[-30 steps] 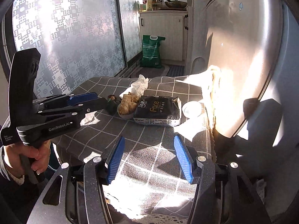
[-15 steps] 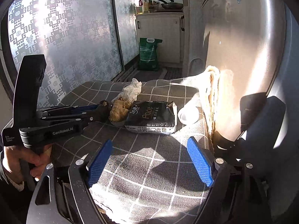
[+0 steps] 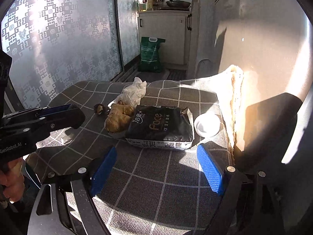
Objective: Collect trash
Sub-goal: 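Grasp the green jar with the left gripper while the right gripper grasps the black Face pack, then carry the green jar and black Face pack over the teal bin, then open both grippers to drop the jar and Face pack into the bin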
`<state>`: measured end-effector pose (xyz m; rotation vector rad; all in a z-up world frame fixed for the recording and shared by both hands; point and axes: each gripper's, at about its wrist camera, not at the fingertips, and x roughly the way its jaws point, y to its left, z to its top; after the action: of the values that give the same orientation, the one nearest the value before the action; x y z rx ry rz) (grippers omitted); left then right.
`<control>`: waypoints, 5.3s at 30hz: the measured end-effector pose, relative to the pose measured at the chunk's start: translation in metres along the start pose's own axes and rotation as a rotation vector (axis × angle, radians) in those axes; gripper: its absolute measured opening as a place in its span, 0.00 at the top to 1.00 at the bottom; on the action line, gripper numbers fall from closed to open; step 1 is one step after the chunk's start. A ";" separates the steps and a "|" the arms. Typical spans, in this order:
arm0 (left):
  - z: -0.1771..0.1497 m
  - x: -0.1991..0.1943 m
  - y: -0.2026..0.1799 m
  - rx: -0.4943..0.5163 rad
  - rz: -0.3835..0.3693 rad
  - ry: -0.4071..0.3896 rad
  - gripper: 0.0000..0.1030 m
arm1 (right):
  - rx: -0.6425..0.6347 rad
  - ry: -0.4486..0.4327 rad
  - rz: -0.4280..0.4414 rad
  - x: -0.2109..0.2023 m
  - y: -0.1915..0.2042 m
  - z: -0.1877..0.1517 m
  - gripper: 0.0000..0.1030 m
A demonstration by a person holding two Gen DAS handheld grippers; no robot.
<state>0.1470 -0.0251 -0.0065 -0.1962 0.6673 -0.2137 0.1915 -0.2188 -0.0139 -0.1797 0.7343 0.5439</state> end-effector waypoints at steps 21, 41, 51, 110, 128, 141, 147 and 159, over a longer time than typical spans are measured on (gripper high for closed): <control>-0.010 -0.034 0.022 0.014 0.017 -0.026 0.73 | -0.012 0.003 -0.114 0.025 0.009 0.013 0.29; -0.015 -0.080 0.051 -0.006 0.032 -0.100 0.73 | -0.078 -0.082 -0.037 -0.026 0.071 0.044 0.30; -0.023 -0.105 0.095 -0.055 0.099 -0.111 0.73 | -0.133 -0.067 0.029 -0.014 0.120 0.054 0.30; -0.175 -0.079 0.246 -0.225 0.308 0.335 0.68 | -0.368 0.222 0.270 0.060 0.304 0.035 0.30; -0.138 -0.137 0.239 -0.228 0.301 0.058 0.77 | -0.393 0.320 0.290 0.099 0.307 -0.002 0.30; -0.118 -0.174 0.234 -0.233 0.332 -0.123 0.78 | -0.411 0.500 0.315 0.144 0.332 -0.062 0.29; -0.111 -0.185 0.228 -0.223 0.348 -0.170 0.78 | -0.429 0.536 0.341 0.147 0.344 -0.076 0.24; -0.084 -0.204 0.201 -0.216 0.310 -0.265 0.71 | -0.427 0.299 0.364 0.080 0.326 -0.027 0.30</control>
<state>-0.0352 0.2108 -0.0009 -0.3189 0.4480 0.1809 0.0525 0.0807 -0.0778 -0.5394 0.9425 1.0358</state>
